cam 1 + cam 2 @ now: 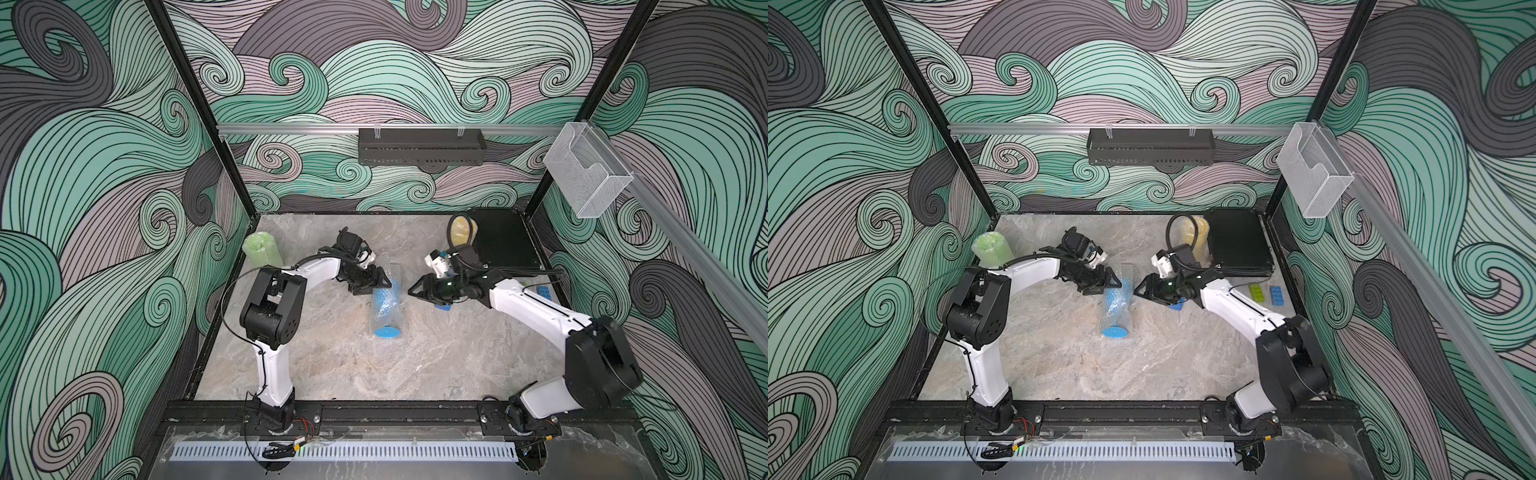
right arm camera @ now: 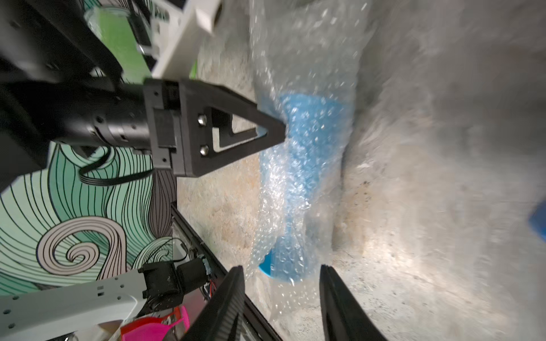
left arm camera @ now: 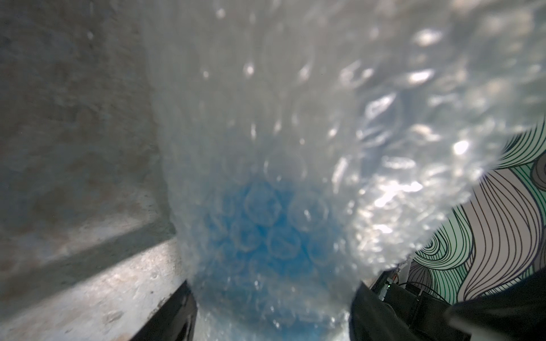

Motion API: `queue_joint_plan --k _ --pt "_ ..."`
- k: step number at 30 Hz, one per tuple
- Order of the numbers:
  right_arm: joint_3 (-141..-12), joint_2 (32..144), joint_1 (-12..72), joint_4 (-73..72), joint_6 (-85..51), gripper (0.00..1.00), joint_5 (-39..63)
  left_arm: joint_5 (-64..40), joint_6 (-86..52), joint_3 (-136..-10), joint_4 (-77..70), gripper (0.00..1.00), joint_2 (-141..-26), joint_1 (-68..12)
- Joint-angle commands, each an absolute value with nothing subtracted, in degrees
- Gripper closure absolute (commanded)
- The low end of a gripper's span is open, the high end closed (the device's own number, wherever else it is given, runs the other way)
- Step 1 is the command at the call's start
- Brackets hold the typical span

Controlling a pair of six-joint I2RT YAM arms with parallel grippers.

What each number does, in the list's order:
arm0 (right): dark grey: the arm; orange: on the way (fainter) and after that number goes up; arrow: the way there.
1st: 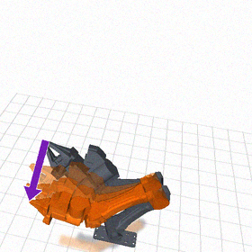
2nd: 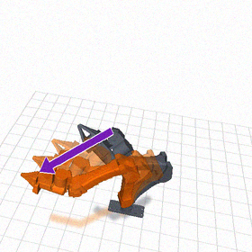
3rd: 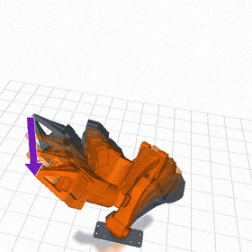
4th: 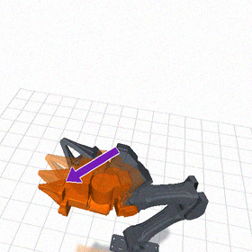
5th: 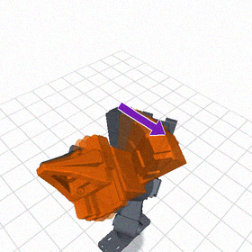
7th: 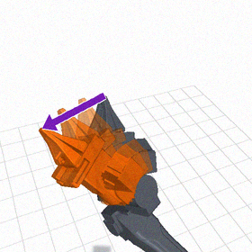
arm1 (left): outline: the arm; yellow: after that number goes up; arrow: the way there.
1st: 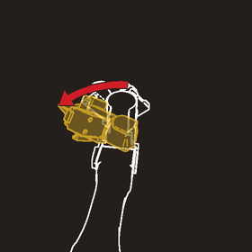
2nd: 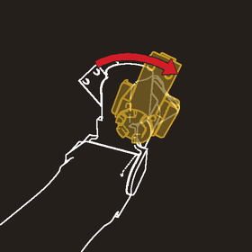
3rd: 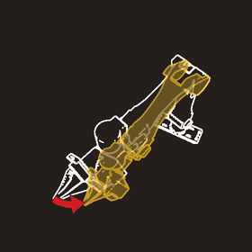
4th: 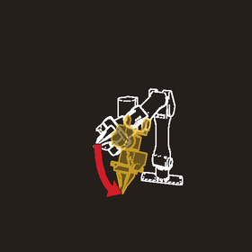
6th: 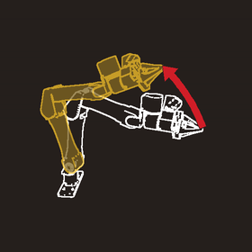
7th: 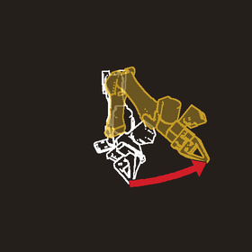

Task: Wrap wine glasses in bubble wrap
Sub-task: Wrap the wine glass in bubble wrap, then pull the tape from the tape cutter.

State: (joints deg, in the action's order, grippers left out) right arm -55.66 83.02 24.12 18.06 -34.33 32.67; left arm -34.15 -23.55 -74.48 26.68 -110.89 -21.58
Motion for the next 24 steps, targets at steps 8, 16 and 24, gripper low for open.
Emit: queue_joint_plan --k 8,16,24 --pt "-49.9 84.3 9.7 21.0 -31.3 0.59 30.7 -30.5 -23.5 -71.3 27.4 0.29 -111.3 -21.8" --pt "-48.6 91.2 7.0 13.7 -33.4 0.68 33.7 -30.8 -24.3 -69.8 26.3 0.30 -109.9 -21.9" --pt "-49.4 95.5 5.3 11.1 -34.4 0.73 35.4 -31.1 -24.5 -69.8 26.3 0.31 -109.4 -22.0"
